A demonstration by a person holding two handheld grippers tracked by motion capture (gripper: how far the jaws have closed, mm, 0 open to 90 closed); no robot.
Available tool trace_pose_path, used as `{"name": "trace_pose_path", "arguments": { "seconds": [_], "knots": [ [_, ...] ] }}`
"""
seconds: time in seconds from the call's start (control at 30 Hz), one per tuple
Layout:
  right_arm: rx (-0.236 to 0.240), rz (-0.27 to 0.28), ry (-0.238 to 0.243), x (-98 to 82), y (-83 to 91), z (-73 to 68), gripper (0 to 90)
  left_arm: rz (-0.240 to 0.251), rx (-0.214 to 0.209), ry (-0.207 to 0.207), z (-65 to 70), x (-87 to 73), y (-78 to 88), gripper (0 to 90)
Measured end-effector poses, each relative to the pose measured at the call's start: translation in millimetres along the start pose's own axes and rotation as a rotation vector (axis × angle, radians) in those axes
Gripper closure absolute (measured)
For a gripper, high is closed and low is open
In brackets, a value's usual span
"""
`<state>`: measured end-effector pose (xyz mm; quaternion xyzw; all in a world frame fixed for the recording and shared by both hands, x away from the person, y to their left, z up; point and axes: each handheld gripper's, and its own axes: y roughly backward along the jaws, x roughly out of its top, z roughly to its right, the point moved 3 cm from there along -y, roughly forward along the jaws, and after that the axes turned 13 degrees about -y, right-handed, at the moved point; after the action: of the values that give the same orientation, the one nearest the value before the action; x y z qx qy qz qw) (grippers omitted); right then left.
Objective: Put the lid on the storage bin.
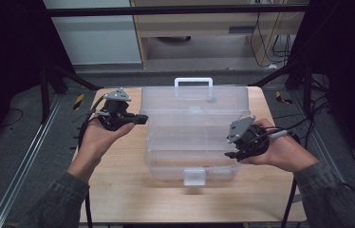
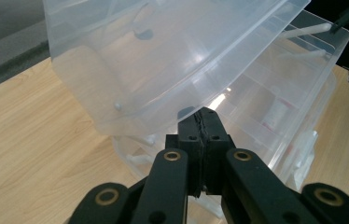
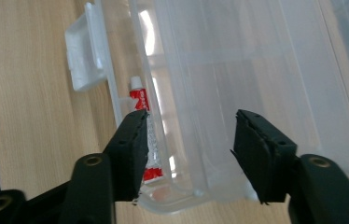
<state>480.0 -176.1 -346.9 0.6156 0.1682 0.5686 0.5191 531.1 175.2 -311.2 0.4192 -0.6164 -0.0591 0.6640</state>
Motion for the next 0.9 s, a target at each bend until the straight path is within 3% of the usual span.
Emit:
{"name": "trace_pose_path", "arguments": {
  "seconds": [0.13, 0.4, 0.9],
  "knots": [
    [-0.038, 0.020, -0.056, -20.1, 7.6, 2.4, 34.3, -0.010, -0.001, -0.012, 5.6, -5.9, -0.7, 88.8],
    [-0.056, 0.023, -0.127, -47.8, 16.3, 2.2, 23.1, -0.015, -0.011, -0.019, 16.2, -18.5, -4.4, 89.2],
    [-0.070, 0.007, -0.173, -70.6, 12.8, 6.2, 22.8, -0.026, 0.002, -0.030, 31.1, -43.3, -12.9, 89.3]
  ]
}}
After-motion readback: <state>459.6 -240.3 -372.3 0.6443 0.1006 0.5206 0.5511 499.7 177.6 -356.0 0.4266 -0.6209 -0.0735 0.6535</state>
